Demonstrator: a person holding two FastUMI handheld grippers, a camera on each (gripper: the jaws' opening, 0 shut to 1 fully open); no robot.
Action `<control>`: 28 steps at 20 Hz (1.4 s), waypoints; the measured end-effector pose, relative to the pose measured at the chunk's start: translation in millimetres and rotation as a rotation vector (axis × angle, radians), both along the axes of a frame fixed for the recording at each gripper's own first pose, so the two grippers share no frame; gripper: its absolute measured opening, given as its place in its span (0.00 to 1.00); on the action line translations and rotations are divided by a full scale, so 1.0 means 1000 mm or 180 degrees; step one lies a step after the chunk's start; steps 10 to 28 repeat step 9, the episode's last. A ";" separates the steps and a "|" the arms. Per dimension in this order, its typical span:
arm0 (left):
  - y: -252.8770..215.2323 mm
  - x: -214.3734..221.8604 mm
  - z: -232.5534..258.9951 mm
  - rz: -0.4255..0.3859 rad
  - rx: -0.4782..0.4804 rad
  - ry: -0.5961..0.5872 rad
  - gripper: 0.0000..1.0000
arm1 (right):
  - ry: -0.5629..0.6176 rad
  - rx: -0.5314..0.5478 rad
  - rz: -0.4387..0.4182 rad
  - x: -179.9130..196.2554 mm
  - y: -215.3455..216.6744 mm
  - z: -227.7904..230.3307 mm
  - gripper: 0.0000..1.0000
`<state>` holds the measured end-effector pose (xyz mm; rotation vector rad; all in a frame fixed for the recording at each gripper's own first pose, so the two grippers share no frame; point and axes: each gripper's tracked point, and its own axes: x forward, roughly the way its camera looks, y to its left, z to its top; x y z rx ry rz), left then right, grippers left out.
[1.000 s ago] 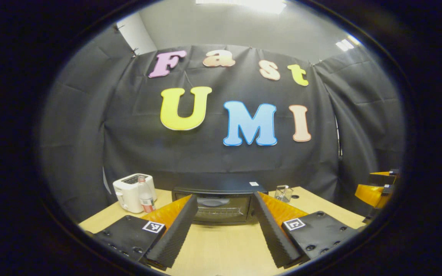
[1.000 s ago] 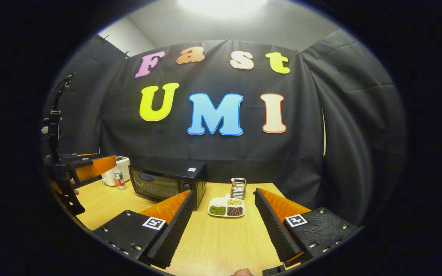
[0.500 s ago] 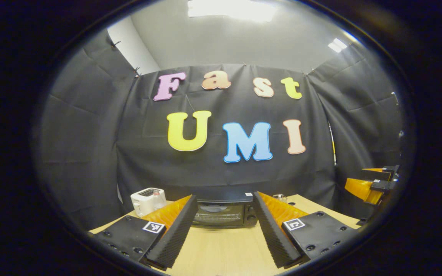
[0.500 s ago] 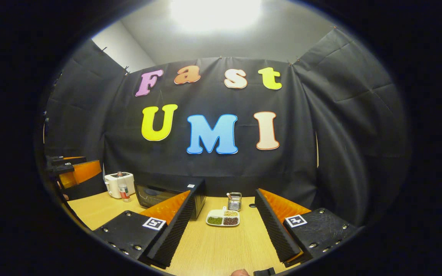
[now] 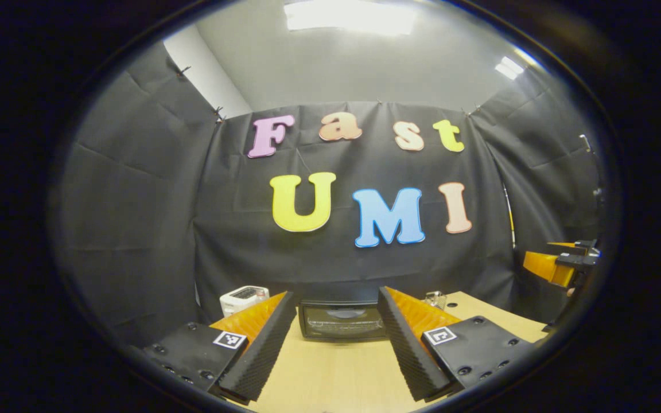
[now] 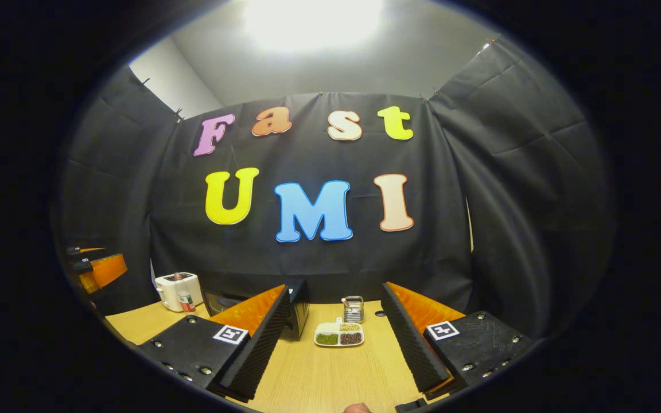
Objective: Open the electric oven with the left hand, put the food in, and close the electric oven.
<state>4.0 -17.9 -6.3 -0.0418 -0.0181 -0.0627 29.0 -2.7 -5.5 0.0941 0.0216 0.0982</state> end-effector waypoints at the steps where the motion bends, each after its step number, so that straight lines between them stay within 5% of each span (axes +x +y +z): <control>1: 0.006 -0.002 0.002 0.0021 -0.0001 -0.0016 1.00 | -0.0040 -0.0006 0.0000 0.000 0.003 0.005 0.98; 9: 0.041 -0.017 -0.001 0.0211 -0.0023 0.0010 1.00 | -0.0218 -0.0090 0.0060 0.004 0.022 0.021 0.97; 28: 0.041 -0.017 -0.001 0.0211 -0.0023 0.0010 1.00 | -0.0218 -0.0090 0.0060 0.004 0.022 0.021 0.97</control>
